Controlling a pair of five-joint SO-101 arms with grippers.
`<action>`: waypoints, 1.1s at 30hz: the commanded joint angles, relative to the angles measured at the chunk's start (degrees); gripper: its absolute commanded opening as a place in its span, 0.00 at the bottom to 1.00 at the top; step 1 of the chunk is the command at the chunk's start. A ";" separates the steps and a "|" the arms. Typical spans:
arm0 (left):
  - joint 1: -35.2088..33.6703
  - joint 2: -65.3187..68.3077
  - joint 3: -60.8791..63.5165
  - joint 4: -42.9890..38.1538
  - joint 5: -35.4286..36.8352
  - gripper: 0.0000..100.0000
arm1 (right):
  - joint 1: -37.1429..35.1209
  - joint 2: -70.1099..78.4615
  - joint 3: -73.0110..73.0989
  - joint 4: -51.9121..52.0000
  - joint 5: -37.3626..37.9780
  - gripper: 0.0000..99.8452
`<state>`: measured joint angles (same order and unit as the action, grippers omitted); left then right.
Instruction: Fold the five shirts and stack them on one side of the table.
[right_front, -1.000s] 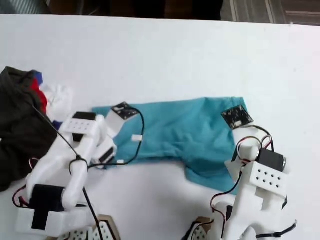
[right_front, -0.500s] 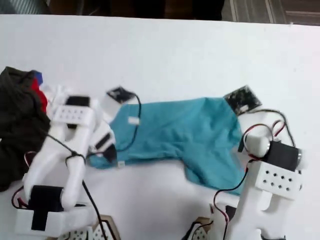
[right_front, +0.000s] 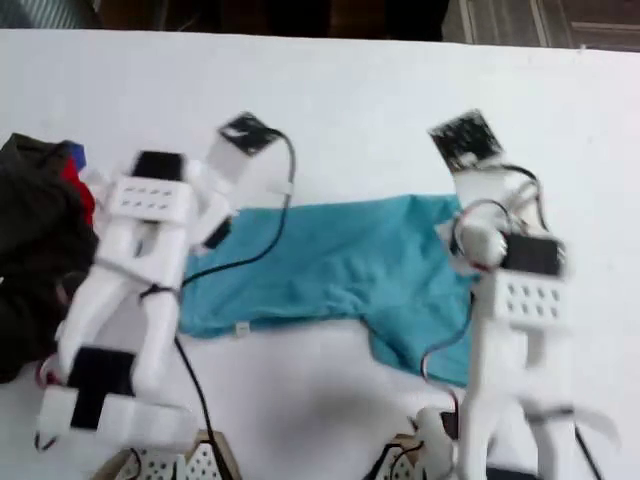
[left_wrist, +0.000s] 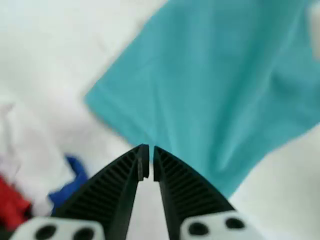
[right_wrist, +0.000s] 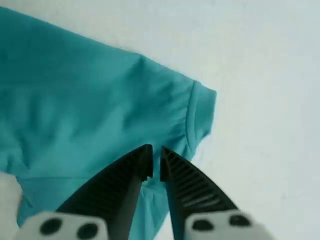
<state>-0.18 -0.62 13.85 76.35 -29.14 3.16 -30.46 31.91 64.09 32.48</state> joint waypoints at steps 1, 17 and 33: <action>1.49 10.02 -3.56 -5.71 4.57 0.03 | -2.07 12.26 -3.25 -8.40 -3.96 0.02; -6.15 53.98 -59.30 15.65 8.09 0.03 | 3.82 57.10 -32.18 -8.13 -6.24 0.02; -5.10 58.37 -81.01 26.20 8.00 0.03 | 5.76 52.09 -53.71 15.16 -6.24 0.02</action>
<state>-4.57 65.49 -68.62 101.49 -21.49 8.53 29.23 -19.08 76.48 26.51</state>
